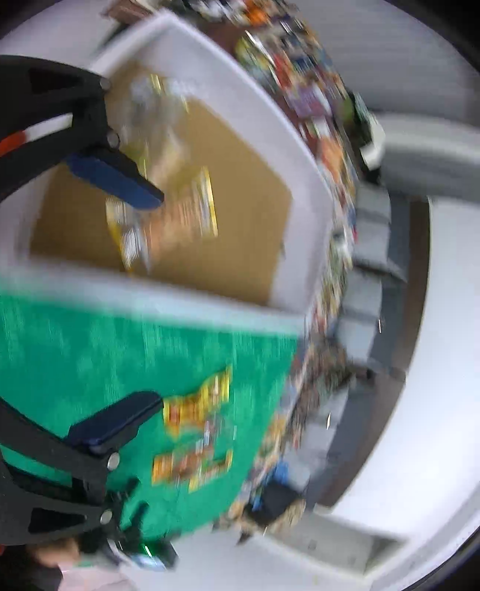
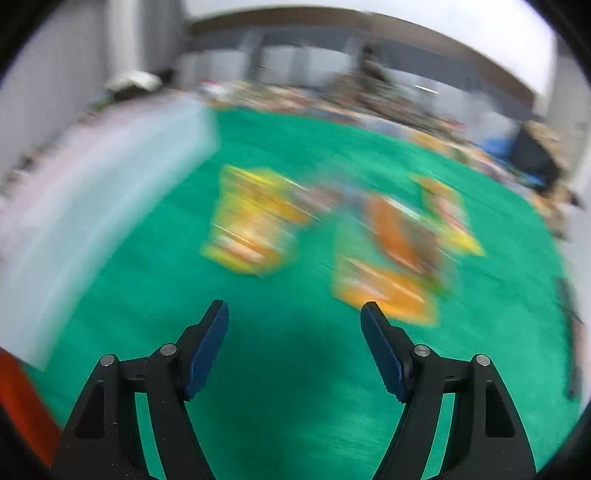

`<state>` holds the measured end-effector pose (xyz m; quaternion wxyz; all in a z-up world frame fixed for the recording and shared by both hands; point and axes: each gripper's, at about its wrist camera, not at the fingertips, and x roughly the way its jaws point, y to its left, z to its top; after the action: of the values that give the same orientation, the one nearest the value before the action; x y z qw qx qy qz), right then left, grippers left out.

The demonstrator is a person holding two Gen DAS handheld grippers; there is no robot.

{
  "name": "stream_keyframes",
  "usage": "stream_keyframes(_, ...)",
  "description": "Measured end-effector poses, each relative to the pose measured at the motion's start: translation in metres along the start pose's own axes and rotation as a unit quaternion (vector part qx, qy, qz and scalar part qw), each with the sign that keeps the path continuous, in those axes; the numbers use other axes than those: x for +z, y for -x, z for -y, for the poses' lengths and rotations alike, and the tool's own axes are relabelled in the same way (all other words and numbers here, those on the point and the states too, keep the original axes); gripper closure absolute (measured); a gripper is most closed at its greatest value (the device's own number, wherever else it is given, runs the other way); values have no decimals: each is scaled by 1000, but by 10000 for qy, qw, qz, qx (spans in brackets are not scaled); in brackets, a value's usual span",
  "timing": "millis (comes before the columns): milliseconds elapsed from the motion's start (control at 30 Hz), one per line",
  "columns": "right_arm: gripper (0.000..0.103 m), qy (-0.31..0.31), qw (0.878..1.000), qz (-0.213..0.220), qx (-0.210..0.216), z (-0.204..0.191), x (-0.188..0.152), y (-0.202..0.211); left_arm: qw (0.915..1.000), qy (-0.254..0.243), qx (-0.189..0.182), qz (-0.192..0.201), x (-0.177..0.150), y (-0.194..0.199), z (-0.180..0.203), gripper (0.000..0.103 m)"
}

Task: Organize snacks

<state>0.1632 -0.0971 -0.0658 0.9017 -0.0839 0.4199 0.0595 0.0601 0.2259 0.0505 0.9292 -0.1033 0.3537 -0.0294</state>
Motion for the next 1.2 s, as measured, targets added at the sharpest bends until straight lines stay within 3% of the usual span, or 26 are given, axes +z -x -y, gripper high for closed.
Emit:
stream_keyframes(67,26,-272,9987,-67,-429,48,-27,-2,9990,-244,-375,-76,-3,-14,44,0)
stream_keyframes(133,26,-598,9947,-123,-827,93,-52,-1,9962,-553,-547,-392,-9,-44,82,0)
stream_keyframes(233,26,-1020,9887,-150,-1090,136,-63,-2,9911,-985,-472,-761,-32,-95,125,0)
stream_keyframes(333,26,-1360,9828,-150,-1238,168,-62,-2,9857,-1243,-263,-1111,-51,-146,145,0)
stream_keyframes(567,25,-1569,9810,-182,-1129,189,-69,-8,9850,-1201,265,-1212,-60,-204,140,1)
stream_keyframes(733,16,-2032,9759,-189,-776,206,-76,-12,9849,-1237,284,-1177,-62,-207,137,0)
stream_keyframes(1200,11,-1975,9761,-254,-874,203,-76,-16,9851,-1219,282,-1176,-62,-206,138,0)
